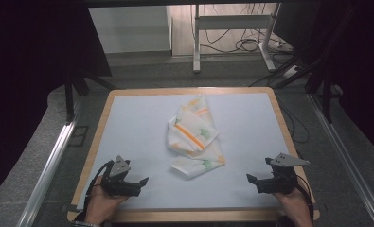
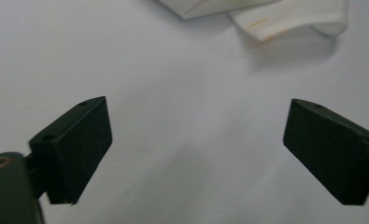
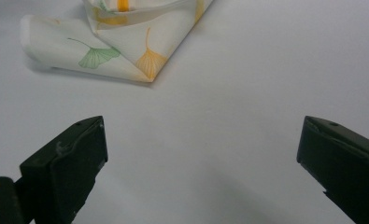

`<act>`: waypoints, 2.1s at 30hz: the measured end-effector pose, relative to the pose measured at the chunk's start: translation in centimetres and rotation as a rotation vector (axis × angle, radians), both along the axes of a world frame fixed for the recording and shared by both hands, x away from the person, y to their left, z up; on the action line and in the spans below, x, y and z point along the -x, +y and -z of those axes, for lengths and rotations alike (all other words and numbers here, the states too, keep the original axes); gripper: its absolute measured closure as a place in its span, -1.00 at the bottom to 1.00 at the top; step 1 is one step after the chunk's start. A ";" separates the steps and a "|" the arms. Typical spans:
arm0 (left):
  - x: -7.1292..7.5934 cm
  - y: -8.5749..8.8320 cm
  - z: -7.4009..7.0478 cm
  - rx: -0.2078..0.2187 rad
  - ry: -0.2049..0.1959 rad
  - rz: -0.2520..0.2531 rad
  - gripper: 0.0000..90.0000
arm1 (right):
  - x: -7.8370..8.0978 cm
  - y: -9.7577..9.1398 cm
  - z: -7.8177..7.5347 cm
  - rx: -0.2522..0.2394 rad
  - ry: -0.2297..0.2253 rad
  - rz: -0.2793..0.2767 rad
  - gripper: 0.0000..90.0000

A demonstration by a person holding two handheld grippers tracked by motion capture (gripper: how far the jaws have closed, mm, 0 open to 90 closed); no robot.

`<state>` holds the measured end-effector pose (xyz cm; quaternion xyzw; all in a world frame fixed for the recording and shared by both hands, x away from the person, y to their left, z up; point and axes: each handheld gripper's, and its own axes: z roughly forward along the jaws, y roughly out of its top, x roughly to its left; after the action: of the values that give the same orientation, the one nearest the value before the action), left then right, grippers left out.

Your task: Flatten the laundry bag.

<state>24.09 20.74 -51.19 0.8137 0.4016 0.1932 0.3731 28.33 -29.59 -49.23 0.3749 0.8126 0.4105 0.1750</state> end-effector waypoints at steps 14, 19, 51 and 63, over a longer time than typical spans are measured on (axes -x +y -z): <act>-1.4 -2.3 -0.9 0.035 0.023 0.094 -0.30 | 0.0 0.3 0.1 0.026 0.005 0.007 -0.96; -2.3 -3.4 -1.2 0.053 0.024 0.111 -0.22 | 0.0 0.4 0.2 0.039 0.005 0.007 -0.96; -10.2 -13.2 -2.6 0.078 -0.003 0.262 0.56 | -0.2 0.3 0.5 0.071 0.026 0.033 -0.94; -13.7 -19.0 -2.4 0.017 0.002 0.258 0.18 | -0.2 0.4 0.5 0.075 0.030 0.028 -0.94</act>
<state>37.75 1.73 -48.77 0.8557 0.2955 0.1396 0.4013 28.50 -29.22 -49.74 0.3855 0.8245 0.3718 0.1826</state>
